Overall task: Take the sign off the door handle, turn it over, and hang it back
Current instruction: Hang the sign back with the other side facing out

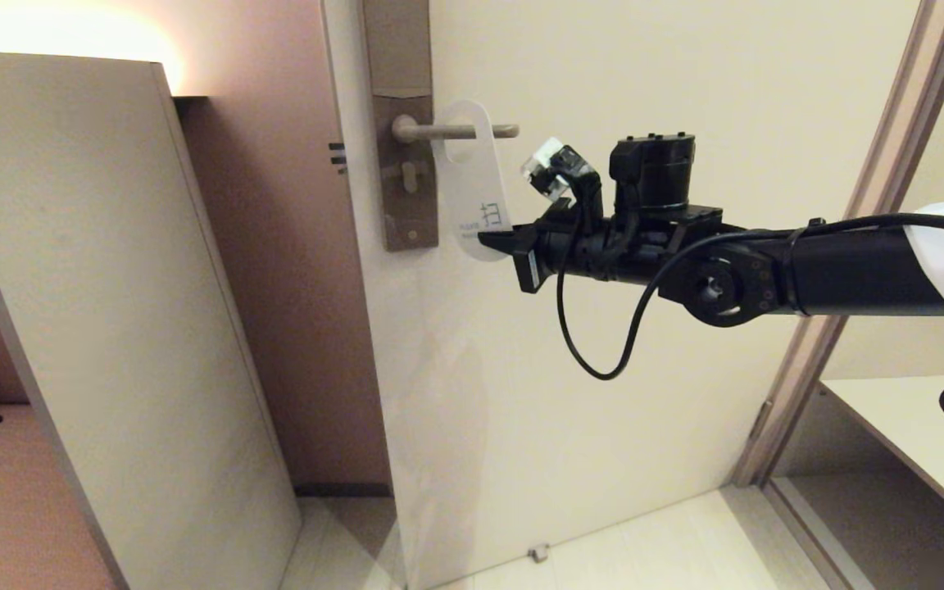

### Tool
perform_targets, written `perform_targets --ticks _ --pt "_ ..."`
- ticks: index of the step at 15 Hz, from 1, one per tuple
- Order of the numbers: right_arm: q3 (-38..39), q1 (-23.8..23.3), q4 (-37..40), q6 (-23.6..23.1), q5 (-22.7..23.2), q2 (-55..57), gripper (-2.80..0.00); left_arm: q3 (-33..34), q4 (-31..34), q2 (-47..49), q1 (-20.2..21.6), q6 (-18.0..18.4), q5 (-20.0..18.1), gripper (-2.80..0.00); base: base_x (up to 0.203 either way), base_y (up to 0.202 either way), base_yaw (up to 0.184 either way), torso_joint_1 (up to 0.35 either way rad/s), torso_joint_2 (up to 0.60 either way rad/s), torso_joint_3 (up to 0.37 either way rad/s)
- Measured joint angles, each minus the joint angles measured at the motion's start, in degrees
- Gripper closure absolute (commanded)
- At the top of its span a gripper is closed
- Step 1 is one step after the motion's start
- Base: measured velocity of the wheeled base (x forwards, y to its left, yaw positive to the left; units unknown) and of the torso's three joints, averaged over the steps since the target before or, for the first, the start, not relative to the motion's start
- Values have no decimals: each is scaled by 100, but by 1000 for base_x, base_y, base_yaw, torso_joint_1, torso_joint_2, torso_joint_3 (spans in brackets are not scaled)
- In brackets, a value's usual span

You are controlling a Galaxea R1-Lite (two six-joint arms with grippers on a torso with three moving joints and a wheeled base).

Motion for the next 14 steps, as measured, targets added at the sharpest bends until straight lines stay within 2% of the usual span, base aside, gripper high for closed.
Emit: perform_targets --ticks 1,2,14 --pt "-43 8 1 0 0 26 0 0 -2 0 0 -2 0 0 0 0 0 0 0 0" --pt "-76 15 -2 -2 0 47 -280 0 0 0 -2 -2 0 0 0 0 0 0 0 0" --pt "108 -2 1 16 -2 -66 -280 0 -1 0 -2 -2 0 0 0 0 0 0 0 0"
